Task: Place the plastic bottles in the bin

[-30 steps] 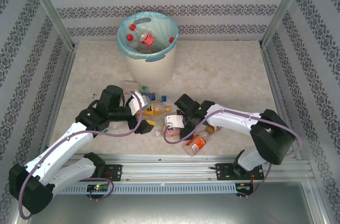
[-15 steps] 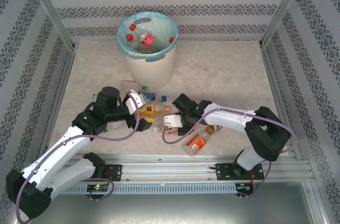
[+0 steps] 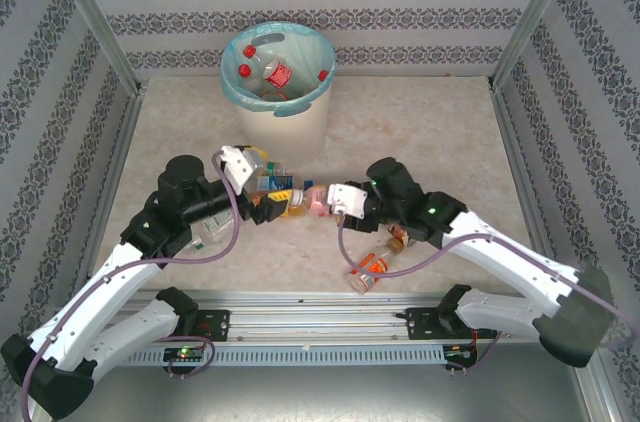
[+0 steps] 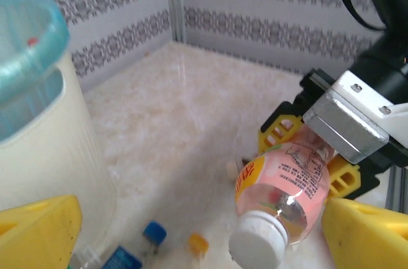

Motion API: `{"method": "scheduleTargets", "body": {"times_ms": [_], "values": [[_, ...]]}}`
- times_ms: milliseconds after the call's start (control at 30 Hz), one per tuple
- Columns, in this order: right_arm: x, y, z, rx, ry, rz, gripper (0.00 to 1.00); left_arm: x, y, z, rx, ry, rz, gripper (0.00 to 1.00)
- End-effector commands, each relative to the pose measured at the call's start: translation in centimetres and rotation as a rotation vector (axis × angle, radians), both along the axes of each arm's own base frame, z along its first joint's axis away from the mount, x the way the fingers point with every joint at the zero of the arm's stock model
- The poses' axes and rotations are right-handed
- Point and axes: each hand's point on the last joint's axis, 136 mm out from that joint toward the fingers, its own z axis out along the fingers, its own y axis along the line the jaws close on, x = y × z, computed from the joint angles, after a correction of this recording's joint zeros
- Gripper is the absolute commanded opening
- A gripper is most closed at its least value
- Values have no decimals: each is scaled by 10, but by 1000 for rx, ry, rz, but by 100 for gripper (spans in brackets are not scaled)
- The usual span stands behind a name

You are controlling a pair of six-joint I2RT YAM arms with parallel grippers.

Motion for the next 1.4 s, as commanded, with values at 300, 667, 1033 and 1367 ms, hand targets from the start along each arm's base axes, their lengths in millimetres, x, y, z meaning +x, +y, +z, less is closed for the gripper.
{"method": "scheduleTargets", "body": {"times_ms": [300, 667, 1033, 1367], "values": [[-7, 4, 88, 381, 47, -78, 46, -3, -44, 91, -340, 122, -223, 81], [-14, 7, 103, 472, 68, -71, 46, -13, -58, 86, -366, 238, -347, 69], [-19, 16, 107, 491, 92, -32, 45, -20, -71, 81, -381, 312, -468, 46], [-18, 20, 101, 472, 101, -23, 46, -16, -69, 78, -366, 296, -437, 20]]}}
